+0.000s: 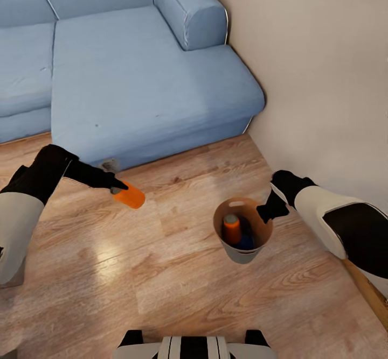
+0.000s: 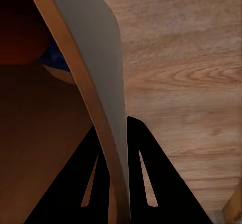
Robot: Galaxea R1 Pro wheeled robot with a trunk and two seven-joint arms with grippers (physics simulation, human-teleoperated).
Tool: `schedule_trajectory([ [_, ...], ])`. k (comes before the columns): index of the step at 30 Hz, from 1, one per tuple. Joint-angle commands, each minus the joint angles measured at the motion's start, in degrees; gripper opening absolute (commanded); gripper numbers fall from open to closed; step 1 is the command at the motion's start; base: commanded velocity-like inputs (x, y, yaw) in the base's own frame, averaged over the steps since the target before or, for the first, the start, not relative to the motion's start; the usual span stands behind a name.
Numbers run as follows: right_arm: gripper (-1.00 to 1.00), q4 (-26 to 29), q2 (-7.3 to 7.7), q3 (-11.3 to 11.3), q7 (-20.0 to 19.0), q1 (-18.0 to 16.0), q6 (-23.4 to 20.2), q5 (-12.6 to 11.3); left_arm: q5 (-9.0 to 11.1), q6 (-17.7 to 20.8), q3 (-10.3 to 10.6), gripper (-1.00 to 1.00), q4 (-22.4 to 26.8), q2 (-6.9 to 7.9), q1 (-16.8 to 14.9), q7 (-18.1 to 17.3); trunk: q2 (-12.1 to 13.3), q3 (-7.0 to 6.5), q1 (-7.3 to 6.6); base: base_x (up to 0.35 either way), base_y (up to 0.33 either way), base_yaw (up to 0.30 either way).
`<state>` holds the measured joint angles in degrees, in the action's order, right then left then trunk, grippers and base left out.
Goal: Put the three can of soda from the living room inside the tash can in the kitchen.
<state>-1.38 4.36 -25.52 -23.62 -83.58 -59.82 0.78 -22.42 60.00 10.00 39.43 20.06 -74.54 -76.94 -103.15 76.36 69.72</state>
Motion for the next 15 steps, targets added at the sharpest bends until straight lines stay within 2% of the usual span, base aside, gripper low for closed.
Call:
schedule_trajectory([
  [1,-1.0,0.0,-0.44,0.6,-0.3,0.1,-0.2,-0.9,-0.4,0.0,0.3,-1.0,0.1,0.7,-1.4,-3.8,0.4,-0.18,-0.22,0.0,0.0,0.0],
  [3,-1.0,0.0,-1.02,0.6,-0.2,0.2,-0.2,-0.9,-0.6,0.0,0.4,-1.0,0.2,1.46,-3.0,-7.2,1.2,-0.54,-0.66,0.0,0.0,0.0],
  [4,-1.0,0.0,-1.61,0.6,-0.2,0.4,-0.2,-0.9,-0.6,0.0,0.5,-1.0,0.3,2.0,-4.5,-10.1,1.6,-0.72,-0.88,0.0,0.0,0.0],
  [7,-1.0,0.0,-2.41,0.6,-0.1,0.7,-0.2,-0.9,-0.7,0.0,0.6,-1.0,0.4,2.45,-6.4,-12.8,2.8,-1.26,-1.54,0.0,0.0,0.0],
  [9,-1.0,0.9,-3.83,0.6,0.2,1.2,-0.2,-0.9,-0.6,0.0,1.0,-1.0,1.2,2.52,-8.0,-13.1,3.6,-1.62,-1.98,0.0,0.0,0.0],
  [12,-1.0,2.5,-4.95,0.6,0.3,2.2,-0.2,-0.8,-0.4,0.0,1.9,-1.0,2.2,2.33,-8.8,-13.1,4.8,-2.16,-2.64,0.0,0.0,0.0],
  [15,-1.0,3.9,-5.91,0.6,0.4,3.0,-0.2,-0.7,-0.2,0.0,3.8,-1.0,3.1,2.04,-9.8,-13.1,6.0,-2.7,-3.3,0.0,0.0,0.0],
])
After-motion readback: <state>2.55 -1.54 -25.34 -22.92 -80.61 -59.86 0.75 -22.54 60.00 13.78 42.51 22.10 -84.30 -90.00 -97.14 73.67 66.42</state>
